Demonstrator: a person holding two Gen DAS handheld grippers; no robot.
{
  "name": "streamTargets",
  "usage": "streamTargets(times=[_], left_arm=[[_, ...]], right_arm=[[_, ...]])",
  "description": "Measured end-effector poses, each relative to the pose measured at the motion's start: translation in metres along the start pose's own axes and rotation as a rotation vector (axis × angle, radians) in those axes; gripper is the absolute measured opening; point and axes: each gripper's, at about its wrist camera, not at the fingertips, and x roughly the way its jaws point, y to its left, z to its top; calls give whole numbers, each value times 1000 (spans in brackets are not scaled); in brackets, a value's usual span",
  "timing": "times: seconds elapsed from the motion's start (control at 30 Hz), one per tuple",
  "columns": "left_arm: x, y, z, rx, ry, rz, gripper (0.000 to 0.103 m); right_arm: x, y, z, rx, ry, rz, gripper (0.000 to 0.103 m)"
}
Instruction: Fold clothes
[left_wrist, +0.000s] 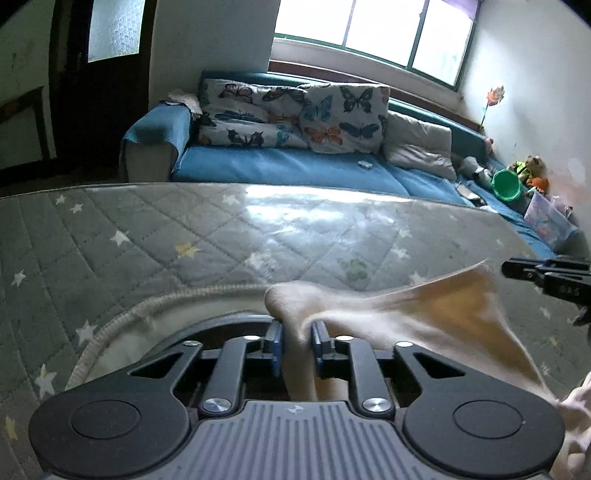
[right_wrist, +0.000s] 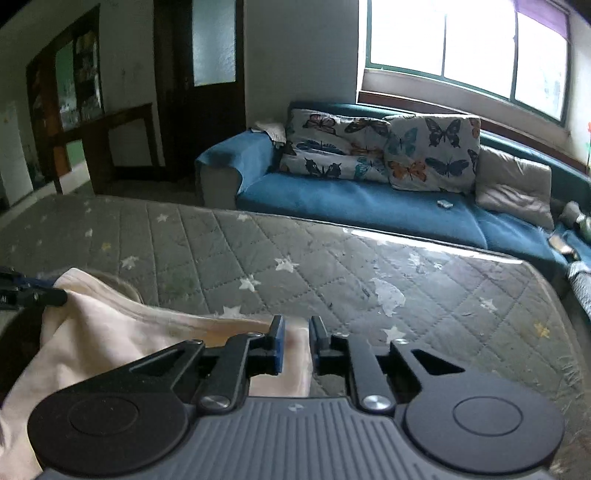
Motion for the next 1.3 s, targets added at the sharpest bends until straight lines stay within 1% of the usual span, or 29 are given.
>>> streamTargets(times=[0.07, 0.13, 0.23, 0.3, 0.4, 0.47, 0.53, 0.6, 0.7, 0.77, 0.97, 1.07, 1.23, 1.3], left_arm=[[-6, 1, -5, 17, 2, 2, 21], [-17, 3, -11, 21, 0, 0, 21], [-41, 8, -24, 14, -21, 18, 26], [-58, 14, -35, 3, -29, 33, 27], [-80, 25, -51, -6, -35, 78, 27], [-92, 34, -62, -7, -23, 138, 27], [-101, 46, -75, -31, -4, 185, 27], [-109, 57, -86, -77, 11, 206, 27], [-117, 72, -96, -141, 23, 232, 27], [-120, 77, -100, -176, 27, 229, 27], [-120, 74, -107, -228, 42, 228, 27], [-116, 70, -109, -222, 50, 261, 27], [-112, 69, -107, -238, 50, 293, 27], [-111, 67, -107, -225, 51, 307, 25]], right_arm=[[-8, 3, -4, -30, 8, 7, 17], [-16, 6, -10, -54, 18, 17, 22], [-36, 15, -26, -79, 37, 63, 23], [-50, 27, -39, -98, 51, 106, 23], [-71, 47, -60, -134, 69, 174, 24], [-85, 63, -72, -169, 68, 224, 25], [-99, 80, -83, -193, 67, 279, 29], [-112, 97, -94, -221, 65, 336, 30], [-122, 121, -105, -266, 64, 391, 30], [-125, 132, -109, -283, 68, 416, 30], [-125, 150, -117, -299, 84, 443, 30], [-121, 153, -119, -296, 96, 445, 30], [-120, 154, -123, -298, 106, 448, 30], [-119, 153, -123, -293, 107, 447, 30]])
